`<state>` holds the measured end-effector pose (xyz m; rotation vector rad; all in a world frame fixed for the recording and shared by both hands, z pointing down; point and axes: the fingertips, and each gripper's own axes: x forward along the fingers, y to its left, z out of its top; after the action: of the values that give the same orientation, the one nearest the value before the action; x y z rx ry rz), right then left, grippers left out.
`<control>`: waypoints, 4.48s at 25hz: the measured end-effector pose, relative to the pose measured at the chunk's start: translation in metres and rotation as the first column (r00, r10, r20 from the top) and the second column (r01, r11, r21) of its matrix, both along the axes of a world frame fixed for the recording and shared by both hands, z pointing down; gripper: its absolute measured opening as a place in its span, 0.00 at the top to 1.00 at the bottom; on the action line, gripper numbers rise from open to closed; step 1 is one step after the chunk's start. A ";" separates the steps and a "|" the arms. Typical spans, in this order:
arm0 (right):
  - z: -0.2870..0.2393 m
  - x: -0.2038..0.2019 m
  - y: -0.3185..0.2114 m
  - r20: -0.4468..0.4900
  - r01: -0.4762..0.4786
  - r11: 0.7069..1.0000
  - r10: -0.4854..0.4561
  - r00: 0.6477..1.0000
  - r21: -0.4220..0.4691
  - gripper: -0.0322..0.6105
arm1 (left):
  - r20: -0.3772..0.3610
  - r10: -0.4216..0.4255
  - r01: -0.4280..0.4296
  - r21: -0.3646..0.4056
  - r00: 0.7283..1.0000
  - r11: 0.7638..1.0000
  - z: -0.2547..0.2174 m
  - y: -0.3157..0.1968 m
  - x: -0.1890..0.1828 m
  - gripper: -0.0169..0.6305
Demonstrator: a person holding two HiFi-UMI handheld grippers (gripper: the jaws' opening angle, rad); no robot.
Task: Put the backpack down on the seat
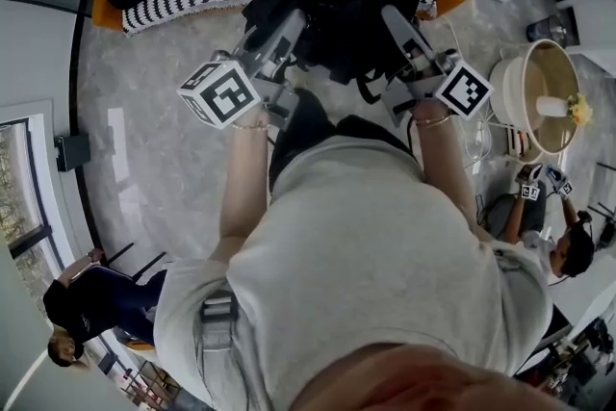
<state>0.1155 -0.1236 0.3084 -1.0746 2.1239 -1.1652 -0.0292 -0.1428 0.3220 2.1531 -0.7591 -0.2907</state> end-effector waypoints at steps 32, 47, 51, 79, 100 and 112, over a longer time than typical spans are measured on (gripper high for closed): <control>-0.003 -0.003 -0.007 -0.001 0.010 1.000 -0.010 1.000 -0.021 0.93 | 0.013 -0.012 0.012 -0.049 1.000 0.999 0.003 0.000 -0.007 0.81; -0.001 0.002 -0.007 -0.040 0.002 0.999 -0.004 0.999 -0.039 0.93 | 0.010 -0.004 0.004 -0.054 1.000 0.999 0.005 0.004 -0.003 0.81; 0.000 -0.001 -0.006 -0.038 0.014 0.999 -0.016 0.999 -0.039 0.93 | 0.008 -0.021 0.021 -0.059 1.000 0.998 0.008 0.003 -0.008 0.81; 0.043 0.008 0.003 0.013 -0.014 0.985 0.016 1.000 -0.174 0.93 | 0.135 0.064 -0.035 -0.211 0.989 0.977 0.048 0.017 -0.013 0.81; 0.090 0.016 0.014 -0.026 0.001 0.963 -0.008 1.000 -0.268 0.93 | 0.137 0.042 0.004 -0.321 0.990 0.947 0.105 0.021 -0.017 0.81; 0.217 0.019 -0.014 -0.129 0.009 0.917 -0.066 0.989 -0.398 0.93 | 0.164 0.003 0.075 -0.466 0.986 0.882 0.230 0.000 -0.024 0.81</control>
<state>0.1344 -0.1372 0.5253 -1.3288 2.0672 -1.6330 -0.0530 -0.1428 0.5518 1.7110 -0.8609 0.0524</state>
